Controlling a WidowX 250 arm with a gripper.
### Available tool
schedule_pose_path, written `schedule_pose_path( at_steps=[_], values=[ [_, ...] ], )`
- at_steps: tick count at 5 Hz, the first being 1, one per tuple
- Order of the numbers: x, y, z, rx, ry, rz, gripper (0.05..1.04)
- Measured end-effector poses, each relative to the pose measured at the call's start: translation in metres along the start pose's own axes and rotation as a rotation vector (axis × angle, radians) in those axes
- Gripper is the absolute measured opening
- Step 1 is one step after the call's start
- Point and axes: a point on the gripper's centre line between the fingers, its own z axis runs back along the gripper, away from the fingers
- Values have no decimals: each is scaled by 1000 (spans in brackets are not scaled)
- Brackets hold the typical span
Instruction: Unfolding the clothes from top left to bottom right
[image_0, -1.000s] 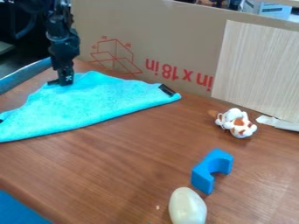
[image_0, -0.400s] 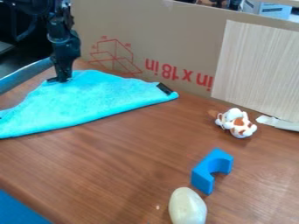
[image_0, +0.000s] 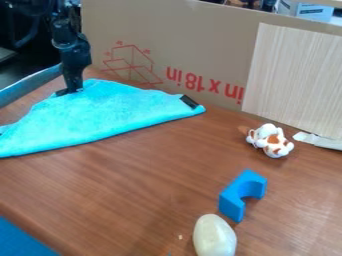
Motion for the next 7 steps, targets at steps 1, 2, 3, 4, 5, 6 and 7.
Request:
schedule_pose_path(
  at_steps=[1, 2, 3, 4, 5, 6, 7],
  values=[
    [0, -5, 28, 85, -76, -22, 54],
    [6, -35, 40, 159, -122, -96, 54],
    [16, -69, 46, 228, -140, -191, 54],
    [15, -103, 39, 267, -117, -269, 54],
    [11, -126, 45, 298, -134, -309, 53],
    [3, -144, 54, 299, -161, -374, 53],
    [-7, -155, 70, 280, -197, -418, 53]
  ],
)
